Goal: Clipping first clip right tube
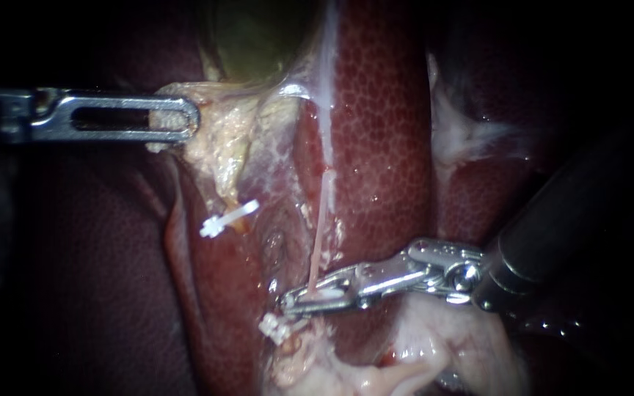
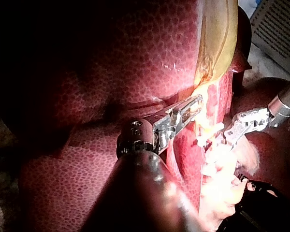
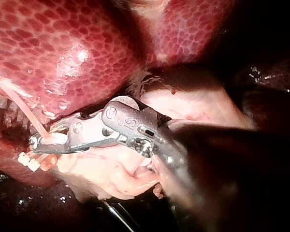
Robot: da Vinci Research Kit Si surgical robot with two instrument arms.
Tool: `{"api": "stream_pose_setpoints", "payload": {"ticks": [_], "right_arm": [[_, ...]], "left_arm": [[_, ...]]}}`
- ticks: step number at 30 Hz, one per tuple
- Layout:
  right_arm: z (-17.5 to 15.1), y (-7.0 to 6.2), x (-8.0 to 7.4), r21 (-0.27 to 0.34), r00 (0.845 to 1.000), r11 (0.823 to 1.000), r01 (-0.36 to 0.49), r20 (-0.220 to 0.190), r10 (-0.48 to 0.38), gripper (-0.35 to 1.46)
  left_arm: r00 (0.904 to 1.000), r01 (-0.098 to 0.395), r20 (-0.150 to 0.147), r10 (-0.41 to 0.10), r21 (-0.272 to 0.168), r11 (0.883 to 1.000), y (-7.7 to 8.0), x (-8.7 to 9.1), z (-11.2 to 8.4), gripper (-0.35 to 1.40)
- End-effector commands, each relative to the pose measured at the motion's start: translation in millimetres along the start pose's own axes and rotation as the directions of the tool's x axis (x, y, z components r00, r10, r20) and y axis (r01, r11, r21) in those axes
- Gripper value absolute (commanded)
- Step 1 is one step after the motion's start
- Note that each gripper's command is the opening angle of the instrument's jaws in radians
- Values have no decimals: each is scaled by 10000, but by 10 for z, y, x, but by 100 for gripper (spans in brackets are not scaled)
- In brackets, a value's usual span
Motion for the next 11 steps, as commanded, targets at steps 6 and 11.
{"api": "stream_pose_setpoints", "payload": {"ticks": [6, 11], "right_arm": [[0, 0, 0, -2, 10000, 10000, -5, -1, 5, -35], [-1, -1, 0, 3, 10000, 10000, -62, 5, 62, -35]], "left_arm": [[10000, 1, 21, -1, -28, 10000, 0, 0, 0, -35], [10000, -2, 28, 2, -36, 10000, 0, 1, 1, -35]]}}
